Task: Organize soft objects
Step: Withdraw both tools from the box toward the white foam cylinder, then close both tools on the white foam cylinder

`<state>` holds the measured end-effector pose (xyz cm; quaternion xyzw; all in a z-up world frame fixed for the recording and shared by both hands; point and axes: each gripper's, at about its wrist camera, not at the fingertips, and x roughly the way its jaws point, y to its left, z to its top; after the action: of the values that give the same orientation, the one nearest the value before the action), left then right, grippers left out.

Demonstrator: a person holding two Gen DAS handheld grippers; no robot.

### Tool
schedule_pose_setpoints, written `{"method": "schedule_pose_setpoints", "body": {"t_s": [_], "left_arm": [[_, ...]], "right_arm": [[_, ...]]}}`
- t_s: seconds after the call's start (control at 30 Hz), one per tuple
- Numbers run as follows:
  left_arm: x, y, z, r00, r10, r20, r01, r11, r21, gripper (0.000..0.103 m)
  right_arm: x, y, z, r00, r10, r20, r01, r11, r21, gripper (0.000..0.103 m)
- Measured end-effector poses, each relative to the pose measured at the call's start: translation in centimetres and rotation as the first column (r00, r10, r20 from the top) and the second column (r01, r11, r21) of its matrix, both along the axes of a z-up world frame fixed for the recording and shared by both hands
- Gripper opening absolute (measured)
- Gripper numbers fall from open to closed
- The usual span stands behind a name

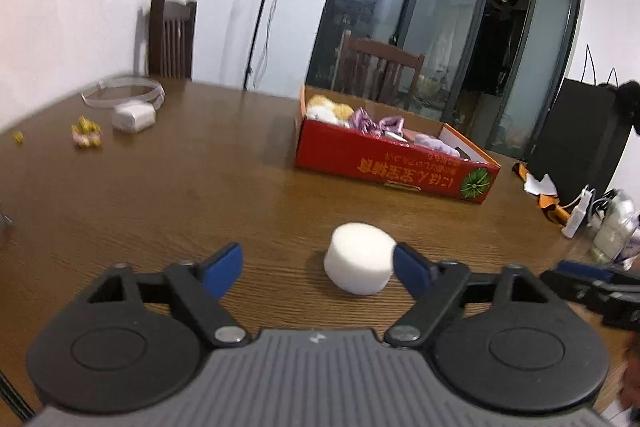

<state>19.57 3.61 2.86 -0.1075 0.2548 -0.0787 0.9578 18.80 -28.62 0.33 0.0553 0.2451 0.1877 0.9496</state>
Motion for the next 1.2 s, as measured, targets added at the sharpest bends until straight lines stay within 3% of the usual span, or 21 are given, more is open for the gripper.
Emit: {"method": "schedule_pose_setpoints", "body": {"t_s": [0.2, 0.27, 0.4, 0.53, 0.6, 0.8, 0.83, 0.97, 1.2], "left_arm": [[3.5, 0.3, -1.1, 1.0, -0.014, -0.019, 0.013, 0.998, -0.055, 0.068], [4.8, 0.3, -1.5, 0.998, -0.033, -0.044, 0.03, 0.997, -0.073, 0.055], [6.6, 0.4, -2.4, 0.993, -0.06, -0.098, 0.046, 0.989, -0.14, 0.051], [7.3, 0.3, -3.1, 0.988, -0.094, -0.118, 0.075, 0.984, -0.161, 0.032], [7.3, 0.2, -3.3, 0.987, -0.112, -0.119, 0.089, 0.979, -0.182, 0.029], [7.4, 0.3, -3.7, 0.983, -0.135, -0.121, 0.106, 0.969, -0.223, 0.021], [7.4, 0.2, -3.7, 0.983, -0.133, -0.126, 0.101, 0.967, -0.233, 0.02], [6.6, -0.6, -3.0, 0.981, -0.142, -0.131, 0.108, 0.966, -0.237, 0.02], [4.2, -3.9, -0.8, 0.972, -0.225, -0.061, 0.207, 0.954, -0.217, 0.02]], "right_arm": [[4.1, 2.4, -0.7, 0.998, 0.041, -0.044, -0.04, 0.999, 0.025, 0.06], [5.9, 3.3, -0.8, 0.997, 0.059, -0.059, -0.056, 0.998, 0.036, 0.059], [9.3, 5.9, -1.4, 0.988, 0.119, -0.095, -0.115, 0.992, 0.052, 0.051], [11.7, 7.8, -2.1, 0.978, 0.161, -0.136, -0.154, 0.986, 0.058, 0.04], [12.4, 8.6, -2.5, 0.967, 0.192, -0.167, -0.181, 0.981, 0.075, 0.037], [12.7, 8.8, -3.4, 0.954, 0.229, -0.194, -0.207, 0.97, 0.127, 0.024], [12.8, 8.7, -3.5, 0.95, 0.238, -0.201, -0.211, 0.966, 0.147, 0.017], [11.8, 8.2, -3.2, 0.949, 0.239, -0.207, -0.206, 0.964, 0.167, 0.015], [7.6, 4.6, -1.0, 0.974, 0.19, -0.123, -0.168, 0.971, 0.17, 0.015]]}}
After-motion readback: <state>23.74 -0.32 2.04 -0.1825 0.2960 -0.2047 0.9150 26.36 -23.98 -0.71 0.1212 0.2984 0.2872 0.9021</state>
